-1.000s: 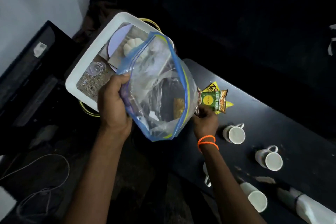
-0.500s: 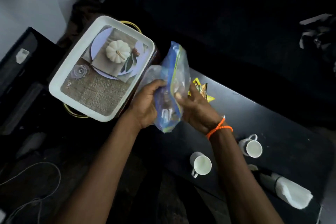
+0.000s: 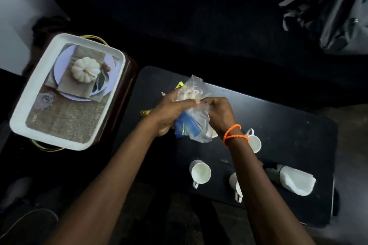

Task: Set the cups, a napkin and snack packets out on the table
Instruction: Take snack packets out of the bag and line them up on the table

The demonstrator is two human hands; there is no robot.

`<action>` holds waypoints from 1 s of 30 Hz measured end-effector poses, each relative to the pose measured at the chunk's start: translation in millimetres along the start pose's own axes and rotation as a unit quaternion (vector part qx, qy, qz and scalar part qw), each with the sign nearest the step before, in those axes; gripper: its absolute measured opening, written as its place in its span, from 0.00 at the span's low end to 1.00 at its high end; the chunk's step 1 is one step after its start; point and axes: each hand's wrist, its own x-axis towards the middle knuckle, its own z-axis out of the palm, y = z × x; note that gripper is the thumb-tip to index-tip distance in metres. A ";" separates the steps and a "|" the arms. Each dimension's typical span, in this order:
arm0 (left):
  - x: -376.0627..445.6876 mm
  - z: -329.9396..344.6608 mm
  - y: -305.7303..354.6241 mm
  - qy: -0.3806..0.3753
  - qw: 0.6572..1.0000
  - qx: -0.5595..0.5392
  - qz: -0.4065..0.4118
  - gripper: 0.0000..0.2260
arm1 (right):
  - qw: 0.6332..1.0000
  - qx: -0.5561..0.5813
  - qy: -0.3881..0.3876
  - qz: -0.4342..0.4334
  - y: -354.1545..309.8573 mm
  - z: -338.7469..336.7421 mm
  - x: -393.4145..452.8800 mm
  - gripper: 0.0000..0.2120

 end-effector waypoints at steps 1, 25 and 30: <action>3.6 11.0 -1.9 0.025 1.000 0.015 0.009 0.17 | 0.999 -0.041 0.024 0.001 4.5 -8.2 0.1 0.12; 43.9 250.6 -58.1 -0.176 0.967 0.177 0.057 0.30 | 0.790 0.459 0.366 0.179 95.3 -193.0 -76.8 0.06; 64.4 305.7 -76.8 -0.188 0.926 0.304 0.121 0.24 | 0.830 0.509 0.197 0.113 110.4 -232.0 -92.6 0.16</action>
